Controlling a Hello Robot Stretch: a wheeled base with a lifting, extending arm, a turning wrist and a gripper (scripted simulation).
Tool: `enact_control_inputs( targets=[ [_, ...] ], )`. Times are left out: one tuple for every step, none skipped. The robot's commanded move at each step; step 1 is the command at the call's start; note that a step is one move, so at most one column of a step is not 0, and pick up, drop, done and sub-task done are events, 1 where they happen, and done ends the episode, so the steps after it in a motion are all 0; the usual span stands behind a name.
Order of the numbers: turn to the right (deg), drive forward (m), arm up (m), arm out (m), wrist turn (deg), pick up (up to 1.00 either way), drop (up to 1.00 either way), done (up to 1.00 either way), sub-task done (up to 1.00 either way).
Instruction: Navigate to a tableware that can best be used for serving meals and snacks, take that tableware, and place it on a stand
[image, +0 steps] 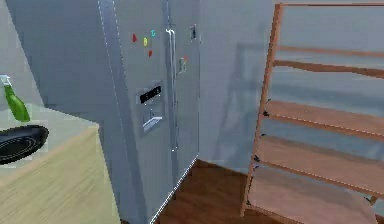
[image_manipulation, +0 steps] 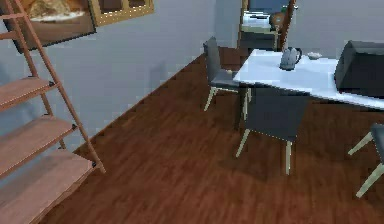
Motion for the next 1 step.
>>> enact_control_inputs(
  targets=[
    [0.0,0.5,0.0,0.0,0.0,0.0,0.0,0.0,0.0]
  ],
)
